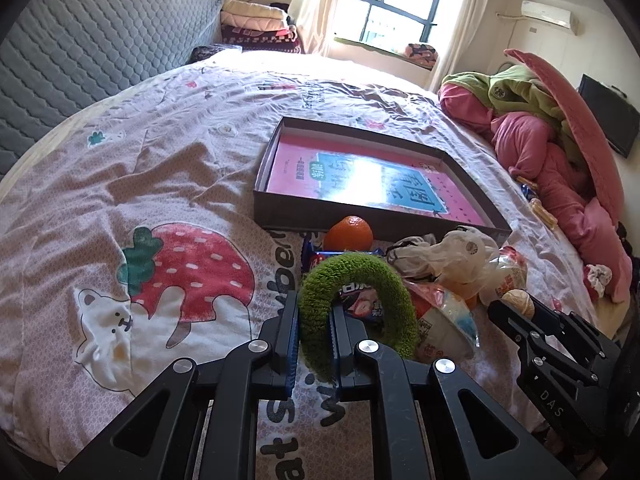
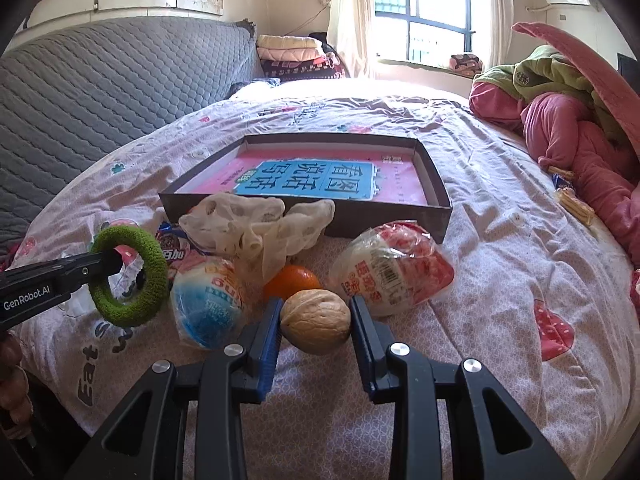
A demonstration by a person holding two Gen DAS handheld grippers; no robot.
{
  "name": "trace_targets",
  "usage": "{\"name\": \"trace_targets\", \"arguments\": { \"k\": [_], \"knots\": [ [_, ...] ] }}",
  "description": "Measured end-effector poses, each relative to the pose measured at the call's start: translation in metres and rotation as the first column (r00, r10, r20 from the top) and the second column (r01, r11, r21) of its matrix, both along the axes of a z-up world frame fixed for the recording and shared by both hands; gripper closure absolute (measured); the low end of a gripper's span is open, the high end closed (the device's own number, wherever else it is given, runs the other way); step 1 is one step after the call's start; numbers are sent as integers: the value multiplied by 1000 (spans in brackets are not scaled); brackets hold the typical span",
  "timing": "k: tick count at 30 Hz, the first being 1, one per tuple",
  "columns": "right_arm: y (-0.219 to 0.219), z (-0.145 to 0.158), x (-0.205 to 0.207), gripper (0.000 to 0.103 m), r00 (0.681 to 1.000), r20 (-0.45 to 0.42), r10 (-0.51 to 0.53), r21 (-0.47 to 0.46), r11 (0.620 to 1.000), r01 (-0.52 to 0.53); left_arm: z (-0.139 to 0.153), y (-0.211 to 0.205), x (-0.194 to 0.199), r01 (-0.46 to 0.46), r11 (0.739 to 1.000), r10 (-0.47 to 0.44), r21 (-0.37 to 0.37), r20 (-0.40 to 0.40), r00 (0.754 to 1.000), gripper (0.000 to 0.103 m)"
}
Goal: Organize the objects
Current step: 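Close the left gripper on the green ring while the right gripper closes on the walnut, then carry the green ring with the left gripper while the right gripper carries the walnut into the tray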
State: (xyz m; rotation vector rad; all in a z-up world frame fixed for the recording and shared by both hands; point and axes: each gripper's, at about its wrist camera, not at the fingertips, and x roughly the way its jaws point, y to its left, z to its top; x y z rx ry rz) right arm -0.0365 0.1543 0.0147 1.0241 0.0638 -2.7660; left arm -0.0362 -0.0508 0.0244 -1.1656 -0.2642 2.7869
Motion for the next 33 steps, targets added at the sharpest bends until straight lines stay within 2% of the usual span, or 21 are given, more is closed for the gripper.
{"name": "trace_targets", "arguments": {
  "k": [7,16,24,33],
  "knots": [
    [2,17,-1,69,997,-76,-17,21,1000,19,15,10,0,6,1000,-6,4,-59,998,91],
    [5,35,-5,69,988,-150,-30,31,999,35,28,10,-16,-37,999,38,12,-110,993,91],
    [1,43,-22,69,987,-159,-34,55,998,43,31,13,-31,-62,998,60,-10,-126,990,91],
    [12,50,-59,69,987,-143,-73,22,997,76,43,12,-59,-93,995,87,-26,-175,981,91]
  ]
}}
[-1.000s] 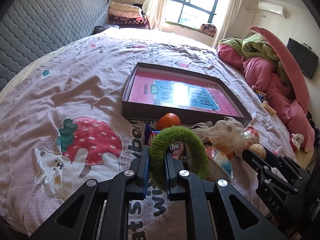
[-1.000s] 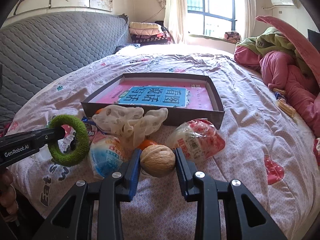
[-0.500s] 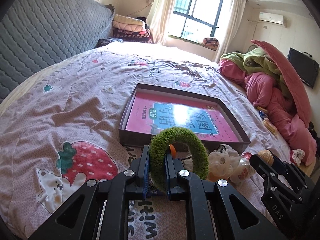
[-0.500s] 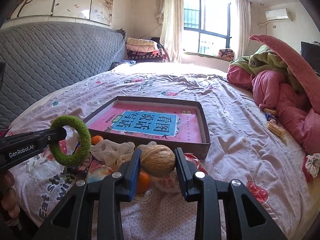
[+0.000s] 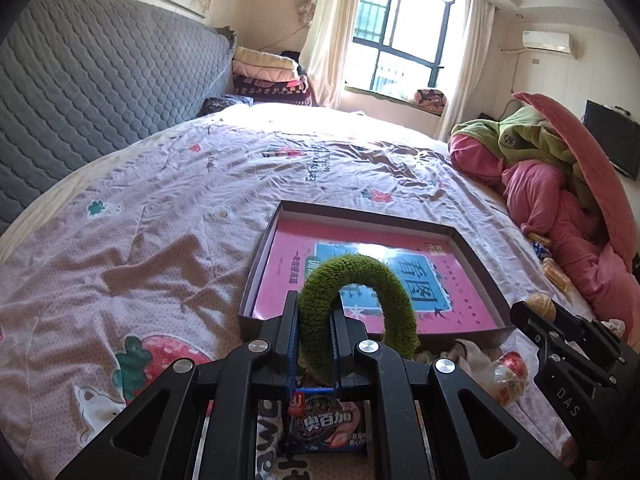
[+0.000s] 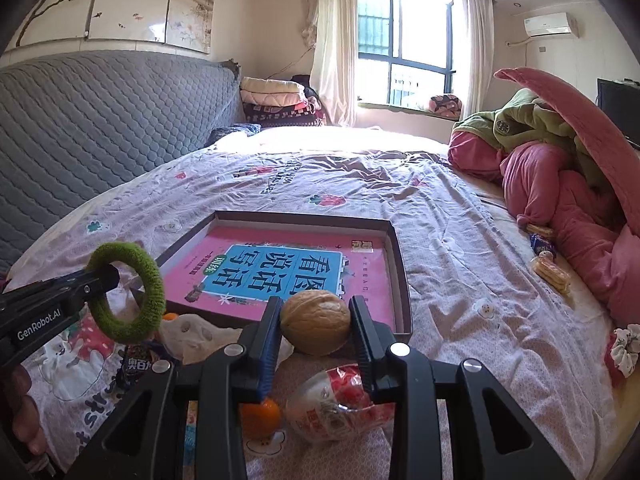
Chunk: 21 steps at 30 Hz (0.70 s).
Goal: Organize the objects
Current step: 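Carry the green ring with the left gripper while the right gripper carries the walnut into the tray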
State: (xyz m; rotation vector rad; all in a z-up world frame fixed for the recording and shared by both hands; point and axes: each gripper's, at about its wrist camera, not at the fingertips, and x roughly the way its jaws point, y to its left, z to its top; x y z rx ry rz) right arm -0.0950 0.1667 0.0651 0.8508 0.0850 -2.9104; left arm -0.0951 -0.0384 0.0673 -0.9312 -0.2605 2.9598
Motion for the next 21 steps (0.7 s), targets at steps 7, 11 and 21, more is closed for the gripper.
{"name": "trace_targets", "arguments": {
  "k": [7,11,21],
  "knots": [
    [4,-5,-24,69,1000,19,-14,13,1000,14,-5,-2,-26,-21,1000,21,-10,15,1000,91],
    [3,-9,-37,69,999,32,-17,14,1000,16,-11,-2,-39,-26,1000,26,-2,25,999,91],
    [3,-18,-71,69,997,74,-26,9,1000,25,-15,-6,-69,-43,999,43,11,15,999,91]
  ]
}}
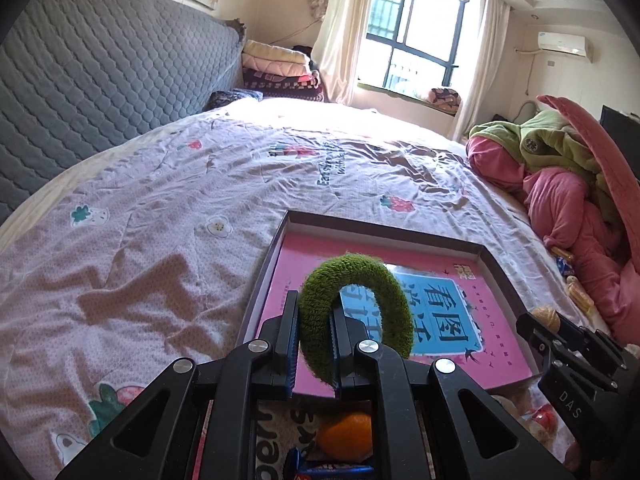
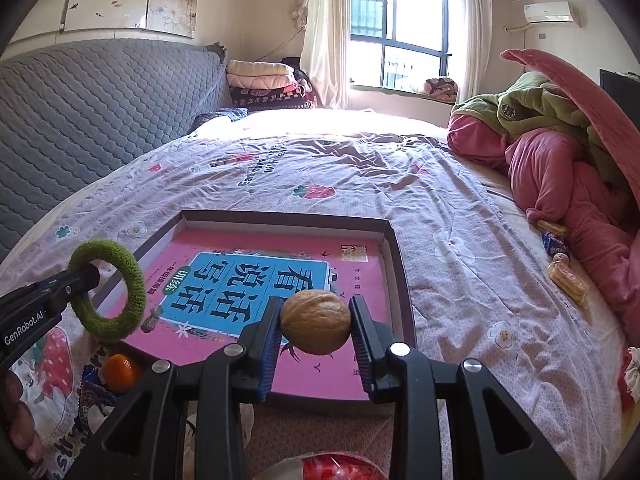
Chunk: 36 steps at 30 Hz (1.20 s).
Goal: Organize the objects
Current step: 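Carry the green ring with the left gripper while the right gripper carries the walnut into the tray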
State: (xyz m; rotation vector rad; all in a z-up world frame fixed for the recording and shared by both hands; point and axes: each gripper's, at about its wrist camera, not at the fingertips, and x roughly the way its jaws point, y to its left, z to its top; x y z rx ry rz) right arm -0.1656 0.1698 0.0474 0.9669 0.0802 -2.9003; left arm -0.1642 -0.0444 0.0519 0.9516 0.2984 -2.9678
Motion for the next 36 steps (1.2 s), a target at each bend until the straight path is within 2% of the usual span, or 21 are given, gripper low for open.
{"name": "trace_targets", "arguments": {
  "k": [2,10,19,26,36],
  "knots": [
    [0,0,-4,69,1000,2,1,1,1000,-1,2,-2,-8,-6,1000,6,-15,-10,1000,91],
    [-3,2,-24,69,1000,2,20,5,1000,-20,-7,-4,-34,16,1000,-15,-8,54,998,91],
    [1,-7,-34,69,999,33,21,-4,1000,-21,-21,-10,-43,18,999,-22,38,126,992,90],
    [5,-13,-34,69,998,57,14,2,1000,-14,-29,-6,-44,29,999,-32,20,154,988,90],
    [10,-23,-38,69,994,106,20,7,1000,-21,-44,0,-54,29,998,-40,53,217,975,90]
  ]
}}
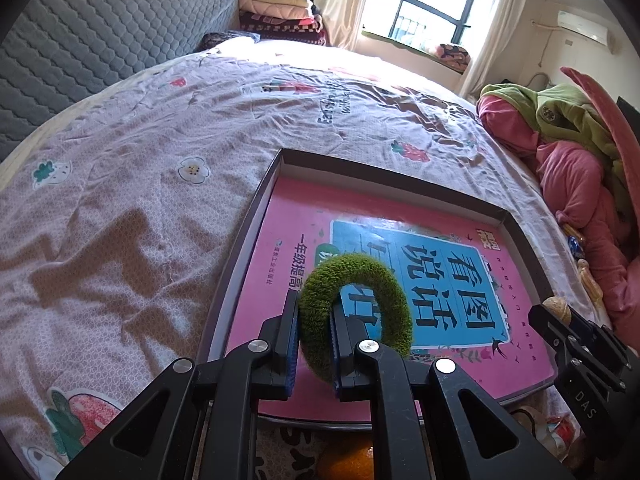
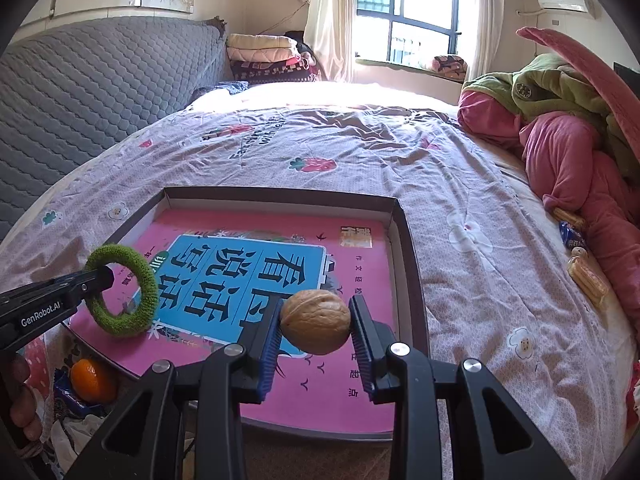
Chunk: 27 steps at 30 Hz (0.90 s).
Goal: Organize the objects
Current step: 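Carry the green ring with the left gripper while the right gripper carries the walnut into the tray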
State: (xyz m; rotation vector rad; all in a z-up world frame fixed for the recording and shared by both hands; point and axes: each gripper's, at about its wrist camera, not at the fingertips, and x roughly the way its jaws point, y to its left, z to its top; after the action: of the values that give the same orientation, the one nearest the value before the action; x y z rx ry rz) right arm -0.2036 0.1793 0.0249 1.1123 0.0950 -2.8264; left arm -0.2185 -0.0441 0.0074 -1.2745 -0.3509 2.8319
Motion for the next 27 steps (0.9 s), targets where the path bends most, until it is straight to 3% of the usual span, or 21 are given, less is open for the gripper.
{"name": "trace_targets", "arguments": {
  "k": [10,27],
  "knots": [
    [4,-11,-5,69,996,82,19,39,999,-23,-11,-7,-9,-32,999,31,12,70,997,90],
    [11,-20,-11,69,988,152,-8,23,1000,5,-14,9,-8,18,999,-16,-31,71,997,90]
  ]
}}
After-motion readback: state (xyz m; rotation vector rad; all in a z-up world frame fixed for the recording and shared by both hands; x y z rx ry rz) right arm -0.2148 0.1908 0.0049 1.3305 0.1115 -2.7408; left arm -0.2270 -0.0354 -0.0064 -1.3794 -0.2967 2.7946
